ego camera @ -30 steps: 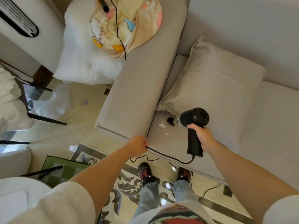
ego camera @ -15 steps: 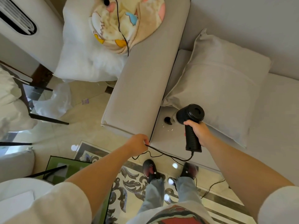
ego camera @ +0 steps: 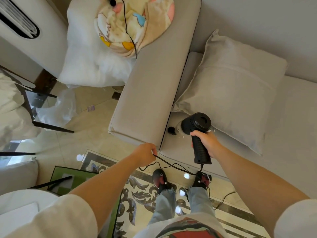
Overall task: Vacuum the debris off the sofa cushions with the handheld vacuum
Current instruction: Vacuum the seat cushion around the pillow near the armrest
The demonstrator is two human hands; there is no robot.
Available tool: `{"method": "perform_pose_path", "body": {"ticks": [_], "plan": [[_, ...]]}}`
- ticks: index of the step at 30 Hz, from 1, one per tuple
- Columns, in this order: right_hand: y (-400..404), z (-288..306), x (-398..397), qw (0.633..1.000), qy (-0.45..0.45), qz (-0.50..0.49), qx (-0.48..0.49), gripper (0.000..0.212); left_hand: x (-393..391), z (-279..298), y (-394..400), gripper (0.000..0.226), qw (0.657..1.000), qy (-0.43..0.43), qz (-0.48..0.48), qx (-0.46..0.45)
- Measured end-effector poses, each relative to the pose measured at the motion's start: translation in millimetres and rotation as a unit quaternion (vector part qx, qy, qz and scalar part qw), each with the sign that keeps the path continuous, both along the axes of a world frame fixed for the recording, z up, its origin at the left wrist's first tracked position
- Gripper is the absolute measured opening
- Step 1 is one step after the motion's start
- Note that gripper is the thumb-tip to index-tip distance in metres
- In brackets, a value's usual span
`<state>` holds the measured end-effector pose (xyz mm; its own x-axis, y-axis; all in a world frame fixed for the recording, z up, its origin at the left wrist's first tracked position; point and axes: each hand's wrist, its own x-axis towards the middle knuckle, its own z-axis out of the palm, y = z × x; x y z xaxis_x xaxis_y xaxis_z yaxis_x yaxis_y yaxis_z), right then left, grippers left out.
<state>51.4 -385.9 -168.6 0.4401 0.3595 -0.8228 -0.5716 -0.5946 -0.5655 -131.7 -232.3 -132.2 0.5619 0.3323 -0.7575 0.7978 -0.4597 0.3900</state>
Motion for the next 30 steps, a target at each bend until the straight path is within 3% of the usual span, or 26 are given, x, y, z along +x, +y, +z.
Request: {"method": "perform_pose_path", "body": {"ticks": [22,25,30], "plan": [[-49,12,3,0.999,-0.024,-0.038,-0.014,0.018,14,11,-33,0.016,0.999,0.001,-0.041,-0.017],[-64,13,2,0.996,-0.019,-0.087,0.002,0.02,19,11,-37,0.009,0.999,0.001,-0.046,-0.027],[-100,20,20,0.971,-0.022,-0.24,-0.004,0.023,46,14,-46,0.02,0.997,-0.02,-0.067,-0.032]]}}
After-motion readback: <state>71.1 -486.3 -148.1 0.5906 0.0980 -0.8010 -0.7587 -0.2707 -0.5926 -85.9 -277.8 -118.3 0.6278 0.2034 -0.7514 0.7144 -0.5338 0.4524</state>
